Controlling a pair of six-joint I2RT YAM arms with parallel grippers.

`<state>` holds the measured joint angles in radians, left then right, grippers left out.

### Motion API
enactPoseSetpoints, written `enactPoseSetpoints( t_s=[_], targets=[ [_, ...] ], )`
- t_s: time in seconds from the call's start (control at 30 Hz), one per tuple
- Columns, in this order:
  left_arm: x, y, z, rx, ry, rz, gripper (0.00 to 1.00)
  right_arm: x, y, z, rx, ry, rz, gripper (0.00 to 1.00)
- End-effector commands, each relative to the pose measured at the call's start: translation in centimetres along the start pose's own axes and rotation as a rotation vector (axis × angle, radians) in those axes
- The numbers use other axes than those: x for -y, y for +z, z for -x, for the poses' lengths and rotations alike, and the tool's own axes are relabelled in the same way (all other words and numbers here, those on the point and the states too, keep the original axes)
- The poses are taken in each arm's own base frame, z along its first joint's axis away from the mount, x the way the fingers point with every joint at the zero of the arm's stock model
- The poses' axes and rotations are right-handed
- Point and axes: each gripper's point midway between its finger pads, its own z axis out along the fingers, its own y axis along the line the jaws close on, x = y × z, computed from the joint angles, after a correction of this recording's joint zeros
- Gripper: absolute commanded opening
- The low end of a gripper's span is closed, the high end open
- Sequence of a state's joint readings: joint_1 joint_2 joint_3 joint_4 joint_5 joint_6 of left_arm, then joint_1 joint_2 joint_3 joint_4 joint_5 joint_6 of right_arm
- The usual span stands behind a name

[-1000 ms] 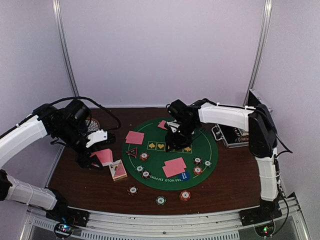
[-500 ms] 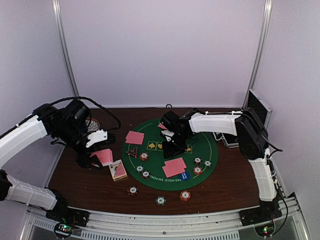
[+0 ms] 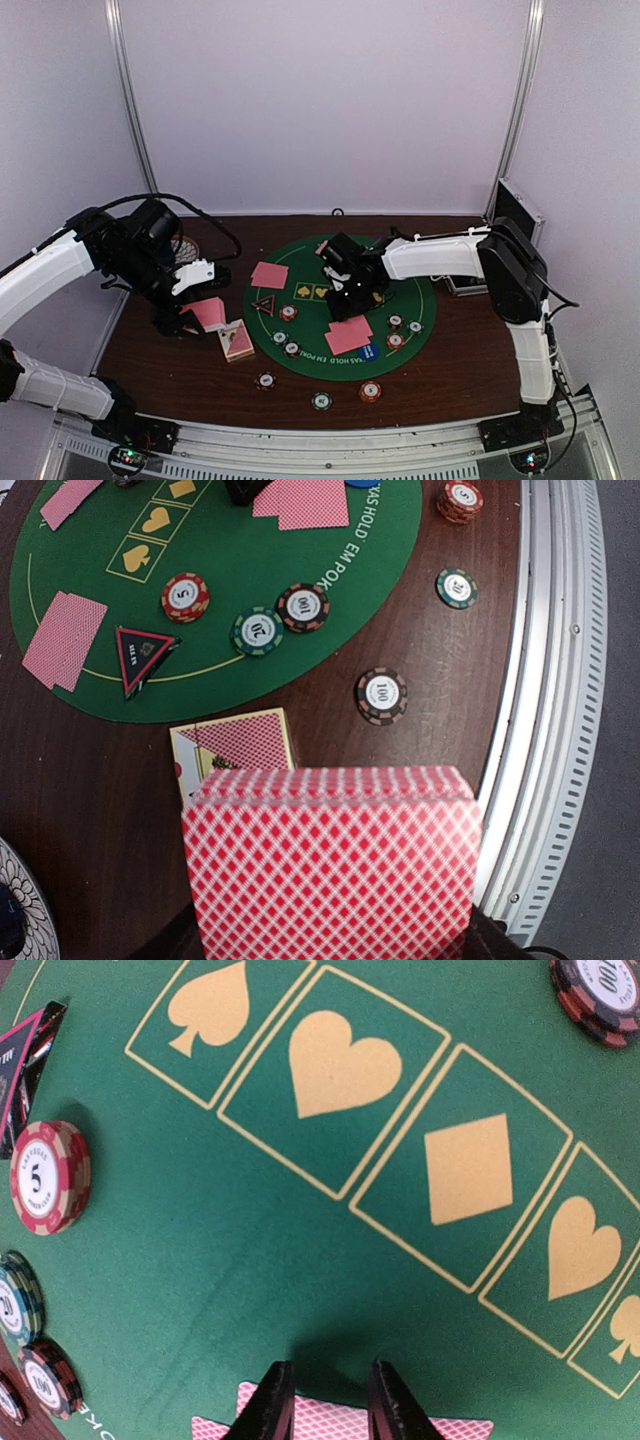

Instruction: Distribute texas hold em gaming equipment

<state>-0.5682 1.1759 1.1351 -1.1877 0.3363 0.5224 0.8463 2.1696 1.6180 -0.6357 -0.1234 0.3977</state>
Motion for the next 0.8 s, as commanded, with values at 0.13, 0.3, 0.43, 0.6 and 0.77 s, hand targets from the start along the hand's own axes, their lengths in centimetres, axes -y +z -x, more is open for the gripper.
enactPoseSetpoints(
  t_s=[0.13, 0.3, 0.43, 0.6, 0.77],
  targets=[
    [-0.3, -0.9, 1.0, 0.046, 0.021, 0.026, 0.0, 0.1, -0.4, -5.2, -0.088, 0.025, -0.023, 0.27],
    [-0.4, -1.0, 1.1, 0.046, 0.022, 0.027, 0.0, 0.1, -0.7, -6.5, -0.104, 0.02, -0.029, 0.26],
    [-0.3, -1.0, 1.1, 0.047, 0.021, 0.025, 0.0, -0.2, -1.0, -7.2, -0.112, 0.016, -0.027, 0.24],
    [-0.3, -1.1, 1.1, 0.047, 0.021, 0.024, 0.0, -0.6, -1.8, -7.4, -0.105, 0.016, -0.025, 0.23],
    [-0.3, -1.0, 1.0, 0.044, 0.021, 0.025, 0.0, -1.1, -3.7, -5.9, -0.052, 0.034, -0.011, 0.28]
  ],
)
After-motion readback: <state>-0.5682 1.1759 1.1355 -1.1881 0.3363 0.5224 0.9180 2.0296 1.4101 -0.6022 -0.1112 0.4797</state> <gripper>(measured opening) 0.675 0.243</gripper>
